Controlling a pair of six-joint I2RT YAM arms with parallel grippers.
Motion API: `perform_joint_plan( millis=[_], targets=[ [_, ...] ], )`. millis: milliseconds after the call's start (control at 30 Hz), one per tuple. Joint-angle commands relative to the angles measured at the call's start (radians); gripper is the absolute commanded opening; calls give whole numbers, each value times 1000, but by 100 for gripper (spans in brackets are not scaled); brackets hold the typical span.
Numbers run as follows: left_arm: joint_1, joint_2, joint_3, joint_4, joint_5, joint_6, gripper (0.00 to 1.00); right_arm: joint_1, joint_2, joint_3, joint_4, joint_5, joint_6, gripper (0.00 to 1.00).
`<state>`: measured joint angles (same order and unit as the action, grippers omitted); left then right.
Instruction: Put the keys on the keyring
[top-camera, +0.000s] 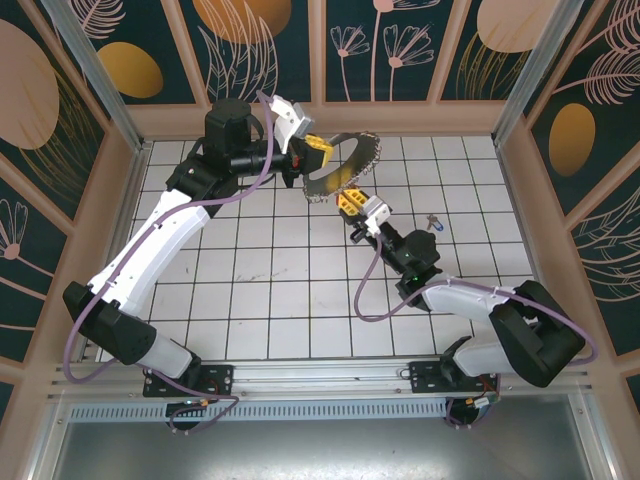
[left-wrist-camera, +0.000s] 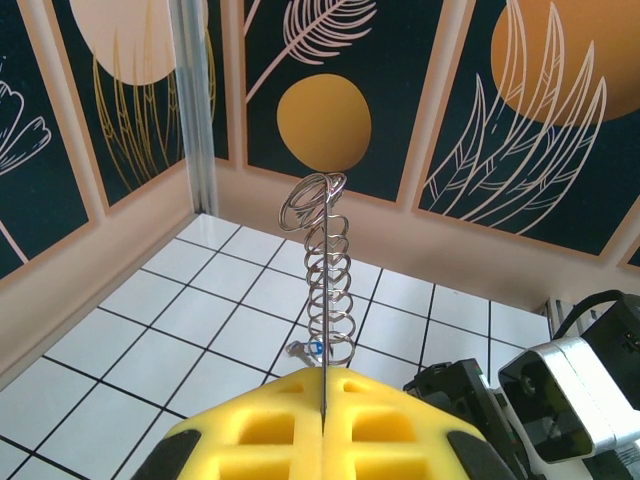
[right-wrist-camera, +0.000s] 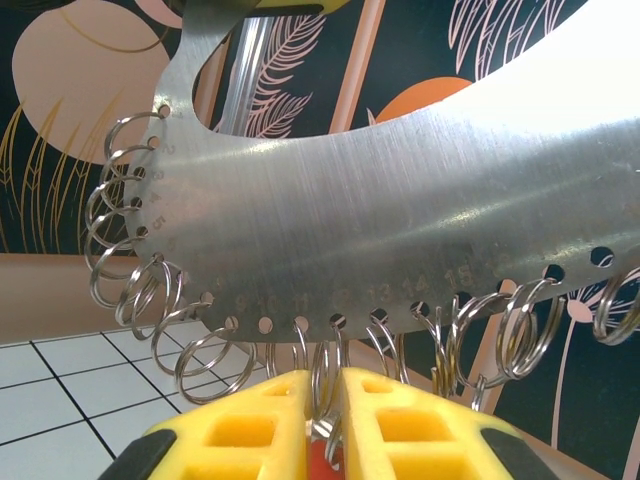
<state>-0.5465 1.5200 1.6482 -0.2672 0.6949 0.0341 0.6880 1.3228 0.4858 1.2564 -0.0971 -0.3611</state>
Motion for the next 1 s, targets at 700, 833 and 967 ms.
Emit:
perform_joint_plan(
  millis=[700, 833, 967],
  targets=[
    [-12, 8, 44, 19, 9, 7, 0, -16, -7, 31, -15, -32, 4, 13],
    [-11, 6, 41, 19, 10, 7, 0, -16, -1, 34, -12, -32, 4, 16],
    [-13, 3, 38, 20, 11, 6, 0, -15, 1, 37, -16, -40, 7, 17]
  ],
)
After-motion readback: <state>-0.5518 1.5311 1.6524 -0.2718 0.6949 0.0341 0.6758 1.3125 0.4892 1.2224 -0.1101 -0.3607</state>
